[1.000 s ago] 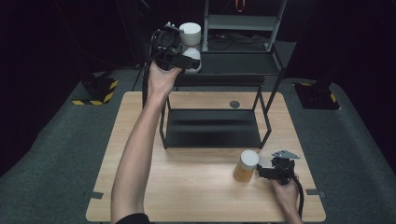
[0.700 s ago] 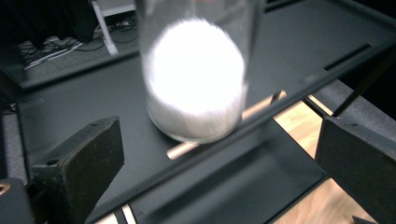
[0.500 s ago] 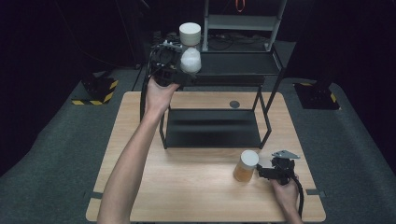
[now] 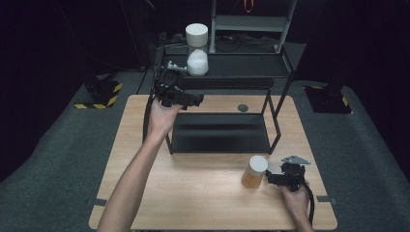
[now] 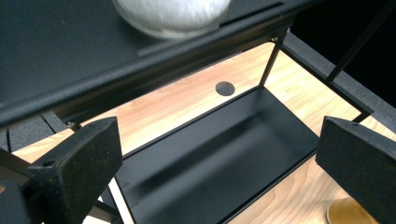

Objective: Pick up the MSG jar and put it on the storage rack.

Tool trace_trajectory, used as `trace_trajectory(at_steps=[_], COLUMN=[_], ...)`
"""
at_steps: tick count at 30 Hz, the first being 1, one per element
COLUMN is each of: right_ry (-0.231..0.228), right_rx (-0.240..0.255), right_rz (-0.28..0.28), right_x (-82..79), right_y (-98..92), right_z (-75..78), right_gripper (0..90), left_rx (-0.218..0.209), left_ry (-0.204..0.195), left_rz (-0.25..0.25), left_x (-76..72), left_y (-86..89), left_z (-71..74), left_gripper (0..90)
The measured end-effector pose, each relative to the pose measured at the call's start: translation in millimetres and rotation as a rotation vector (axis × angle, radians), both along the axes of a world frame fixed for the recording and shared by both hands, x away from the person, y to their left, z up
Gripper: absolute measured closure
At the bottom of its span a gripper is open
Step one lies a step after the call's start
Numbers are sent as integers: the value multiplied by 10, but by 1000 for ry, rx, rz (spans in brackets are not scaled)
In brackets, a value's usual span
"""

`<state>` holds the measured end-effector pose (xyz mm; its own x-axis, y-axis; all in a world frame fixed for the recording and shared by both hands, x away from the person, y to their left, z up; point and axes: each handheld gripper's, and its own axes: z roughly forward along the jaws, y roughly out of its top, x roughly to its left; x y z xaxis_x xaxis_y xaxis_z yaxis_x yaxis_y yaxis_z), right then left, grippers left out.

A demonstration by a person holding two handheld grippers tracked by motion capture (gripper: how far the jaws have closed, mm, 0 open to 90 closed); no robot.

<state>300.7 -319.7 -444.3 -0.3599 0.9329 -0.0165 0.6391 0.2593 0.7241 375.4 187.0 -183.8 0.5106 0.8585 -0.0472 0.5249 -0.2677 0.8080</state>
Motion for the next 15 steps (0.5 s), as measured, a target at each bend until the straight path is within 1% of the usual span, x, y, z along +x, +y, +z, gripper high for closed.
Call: trace_trajectory(at_steps=[5, 12, 15], right_ry=[0, 0, 0], right_rx=[0, 0, 0], right_rz=[0, 0, 0], right_x=[0, 0, 0], right_y=[0, 0, 0], right_z=[0, 0, 0], right_gripper=[39, 39, 38], left_rx=[8, 49, 52], left_ry=[3, 6, 7], left_rz=[-3, -25, -24], left_x=[-45, -114, -135], left_y=[-14, -34, -34], left_z=[-107, -242, -300], left_gripper=[4, 4, 5])
